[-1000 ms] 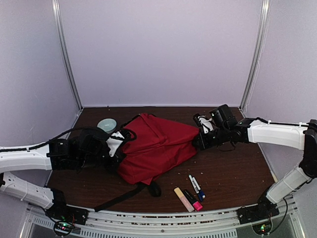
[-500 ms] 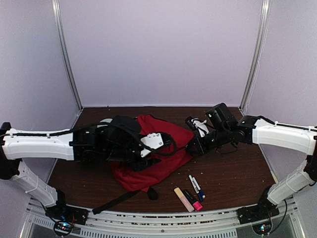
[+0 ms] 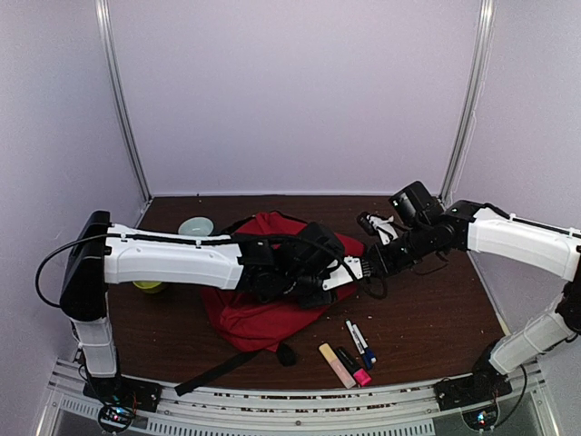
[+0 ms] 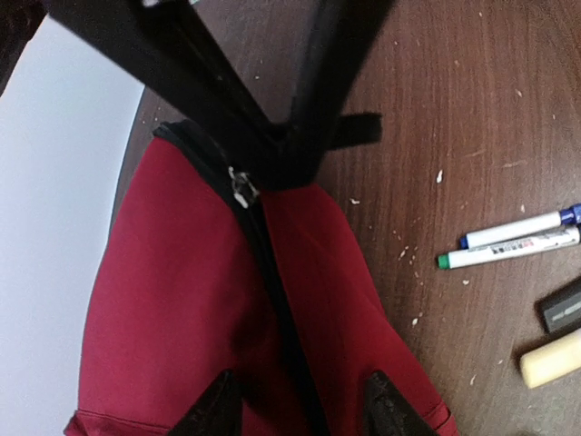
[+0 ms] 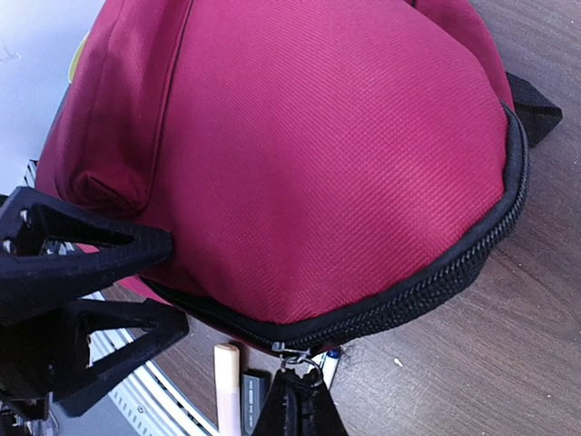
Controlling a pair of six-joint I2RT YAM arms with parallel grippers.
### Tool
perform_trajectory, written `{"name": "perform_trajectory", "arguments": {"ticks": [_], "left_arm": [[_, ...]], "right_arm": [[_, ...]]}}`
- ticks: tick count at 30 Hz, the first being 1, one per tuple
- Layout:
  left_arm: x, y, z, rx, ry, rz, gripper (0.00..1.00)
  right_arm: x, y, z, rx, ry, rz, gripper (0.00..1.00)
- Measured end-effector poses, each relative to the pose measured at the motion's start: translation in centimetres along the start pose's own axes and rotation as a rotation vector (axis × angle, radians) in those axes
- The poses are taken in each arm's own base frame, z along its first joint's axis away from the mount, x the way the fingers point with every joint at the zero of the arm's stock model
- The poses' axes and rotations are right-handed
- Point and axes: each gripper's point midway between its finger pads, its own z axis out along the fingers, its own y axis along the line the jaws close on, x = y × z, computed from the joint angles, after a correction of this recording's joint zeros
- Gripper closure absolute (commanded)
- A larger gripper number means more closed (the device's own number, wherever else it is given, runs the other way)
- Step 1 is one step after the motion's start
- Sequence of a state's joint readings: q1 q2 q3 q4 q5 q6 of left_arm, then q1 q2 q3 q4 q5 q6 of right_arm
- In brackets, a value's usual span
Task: Pack the student bag
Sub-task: Adjust the student bag at the center of the board.
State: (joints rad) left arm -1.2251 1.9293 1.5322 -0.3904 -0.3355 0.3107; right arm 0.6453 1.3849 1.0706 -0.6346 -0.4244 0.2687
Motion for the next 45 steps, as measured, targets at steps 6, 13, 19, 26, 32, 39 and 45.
{"name": "perform_trajectory", "arguments": {"ticks": [6, 13, 19, 26, 32, 39, 45], "left_arm": [[0.7, -0.1, 0.1, 0.006, 0.040, 0.083, 0.68], [-0.2, 0.0, -0.3, 0.055, 0.021, 0.036, 0.48], [-0.1, 4.0, -5.4, 0.103, -0.109, -0.228, 0.21], [8.1, 15.2, -7.4, -0.118, -0.035, -0.639, 0.10], [17.9, 14.8, -5.3, -0.175, 0.235, -0.770, 0.13], [18.4, 10.4, -1.0, -0.022, 0.271, -0.769, 0.29], [11.7, 4.1, -2.6, 0.230, 0.123, -0.576, 0.26]], "right_arm": [[-0.4, -0.4, -0.3, -0.040, -0.008, 0.044, 1.00], [-0.6, -0.5, 0.1, -0.053, -0.031, 0.058, 1.00], [0.4, -1.8, 1.5, -0.023, -0.040, 0.093, 1.00], [-0.7, -2.6, 1.6, 0.009, -0.123, 0.120, 1.00], [-2.6, -4.3, 1.5, 0.096, -0.200, 0.160, 1.00], [-11.4, -3.9, -1.4, 0.158, -0.360, 0.139, 1.00], [-11.4, -4.1, -0.8, 0.168, -0.333, 0.079, 1.00]]}}
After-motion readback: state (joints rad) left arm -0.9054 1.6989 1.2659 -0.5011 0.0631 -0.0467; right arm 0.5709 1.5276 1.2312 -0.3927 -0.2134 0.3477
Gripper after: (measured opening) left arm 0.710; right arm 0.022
